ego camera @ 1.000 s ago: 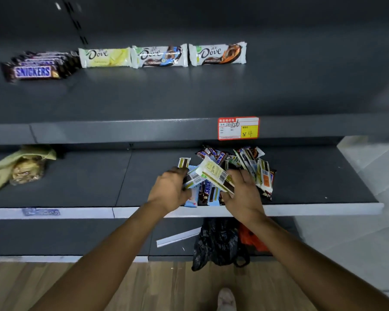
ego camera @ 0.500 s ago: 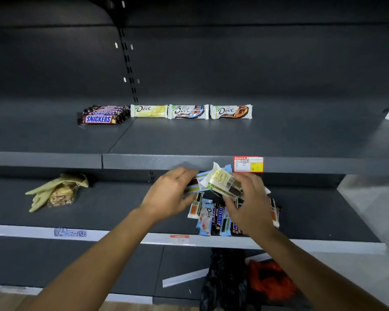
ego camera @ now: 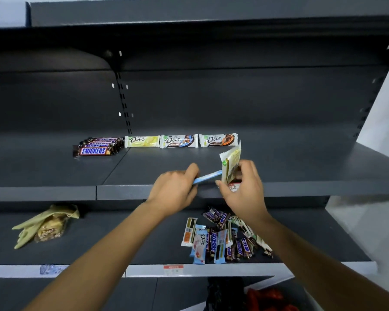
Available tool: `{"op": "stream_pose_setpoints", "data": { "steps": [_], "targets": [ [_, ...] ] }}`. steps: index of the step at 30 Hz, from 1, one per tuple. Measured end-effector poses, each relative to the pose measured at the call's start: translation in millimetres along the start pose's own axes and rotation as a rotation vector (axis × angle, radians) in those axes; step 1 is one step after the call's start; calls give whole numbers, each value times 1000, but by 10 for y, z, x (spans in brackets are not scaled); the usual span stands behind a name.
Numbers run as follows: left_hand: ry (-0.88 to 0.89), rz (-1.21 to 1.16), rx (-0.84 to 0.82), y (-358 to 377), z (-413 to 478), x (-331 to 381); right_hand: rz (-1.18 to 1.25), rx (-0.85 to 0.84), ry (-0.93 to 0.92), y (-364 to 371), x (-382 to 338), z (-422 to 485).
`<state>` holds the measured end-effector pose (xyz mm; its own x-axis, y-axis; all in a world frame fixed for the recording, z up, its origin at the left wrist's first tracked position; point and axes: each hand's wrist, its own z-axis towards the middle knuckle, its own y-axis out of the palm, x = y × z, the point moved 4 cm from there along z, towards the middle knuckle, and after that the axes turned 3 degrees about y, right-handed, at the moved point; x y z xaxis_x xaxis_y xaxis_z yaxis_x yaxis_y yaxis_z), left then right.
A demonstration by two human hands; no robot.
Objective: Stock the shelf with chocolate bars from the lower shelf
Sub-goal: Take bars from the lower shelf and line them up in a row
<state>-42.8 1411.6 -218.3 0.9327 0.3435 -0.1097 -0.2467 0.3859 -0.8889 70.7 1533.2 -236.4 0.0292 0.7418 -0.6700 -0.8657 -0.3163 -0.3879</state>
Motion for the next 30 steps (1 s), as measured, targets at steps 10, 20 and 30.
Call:
{"op": "stream_pose_setpoints", "data": {
  "steps": [10, 20, 30],
  "targets": [
    [66, -231, -49, 402, 772, 80, -62, -30, -62, -131, 521, 609],
    [6, -428, -93, 763, 1539, 134, -104, -99, -64, -238, 1158, 1332],
    [-602, -1072, 93, 1023, 2191, 191, -168, -177, 84, -408, 1530, 1698]
  ]
}}
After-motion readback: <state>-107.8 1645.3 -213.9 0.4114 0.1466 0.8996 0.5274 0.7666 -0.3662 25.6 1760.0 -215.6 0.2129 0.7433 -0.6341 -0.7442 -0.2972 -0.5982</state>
